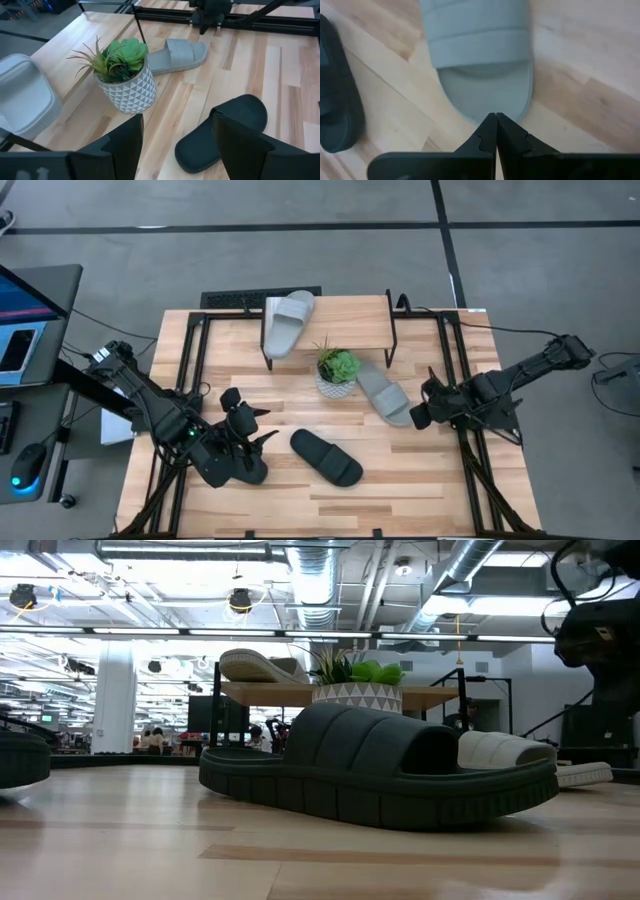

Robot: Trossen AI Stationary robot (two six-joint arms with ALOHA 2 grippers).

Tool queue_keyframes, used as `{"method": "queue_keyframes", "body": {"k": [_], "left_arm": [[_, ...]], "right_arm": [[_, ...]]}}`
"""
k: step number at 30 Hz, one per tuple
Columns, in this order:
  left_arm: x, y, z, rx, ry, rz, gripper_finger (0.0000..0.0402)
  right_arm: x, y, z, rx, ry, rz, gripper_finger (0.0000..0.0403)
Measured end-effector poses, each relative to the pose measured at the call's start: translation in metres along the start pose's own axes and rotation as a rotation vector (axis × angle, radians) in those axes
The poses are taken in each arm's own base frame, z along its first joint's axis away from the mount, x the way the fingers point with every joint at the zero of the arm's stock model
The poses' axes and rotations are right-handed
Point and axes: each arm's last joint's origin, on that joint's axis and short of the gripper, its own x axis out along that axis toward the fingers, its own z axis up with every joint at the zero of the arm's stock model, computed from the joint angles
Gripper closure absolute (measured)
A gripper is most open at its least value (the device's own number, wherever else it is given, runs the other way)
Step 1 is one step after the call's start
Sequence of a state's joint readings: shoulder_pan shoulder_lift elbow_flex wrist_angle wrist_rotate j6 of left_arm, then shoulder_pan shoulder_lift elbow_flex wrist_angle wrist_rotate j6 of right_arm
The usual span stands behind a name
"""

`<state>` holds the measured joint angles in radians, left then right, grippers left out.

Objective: Pick and place slides into the shelf
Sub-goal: Put the gray slide on the shelf

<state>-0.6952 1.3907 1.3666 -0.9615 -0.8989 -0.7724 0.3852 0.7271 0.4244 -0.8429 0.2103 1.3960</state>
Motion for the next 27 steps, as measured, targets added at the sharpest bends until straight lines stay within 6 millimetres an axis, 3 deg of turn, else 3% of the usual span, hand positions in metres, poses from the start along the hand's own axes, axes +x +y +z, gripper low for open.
{"method": "queue_keyframes", "body": {"k": [7, 21, 27], "left_arm": [[0.0, 0.0, 0.0, -0.001, 0.001, -0.001, 0.0178], [0.0, 0.001, -0.001, 0.017, 0.014, 0.006, 0.0178], [0.0, 0.002, -0.003, 0.028, 0.033, -0.001, 0.0178]], "right_arm": [[0.007, 0.004, -0.001, -0.015, 0.058, -0.026, 0.0383], [0.022, 0.013, -0.007, -0.004, 0.101, -0.08, 0.0203], [0.029, 0.012, -0.005, 0.051, 0.089, -0.136, 0.0162]]}}
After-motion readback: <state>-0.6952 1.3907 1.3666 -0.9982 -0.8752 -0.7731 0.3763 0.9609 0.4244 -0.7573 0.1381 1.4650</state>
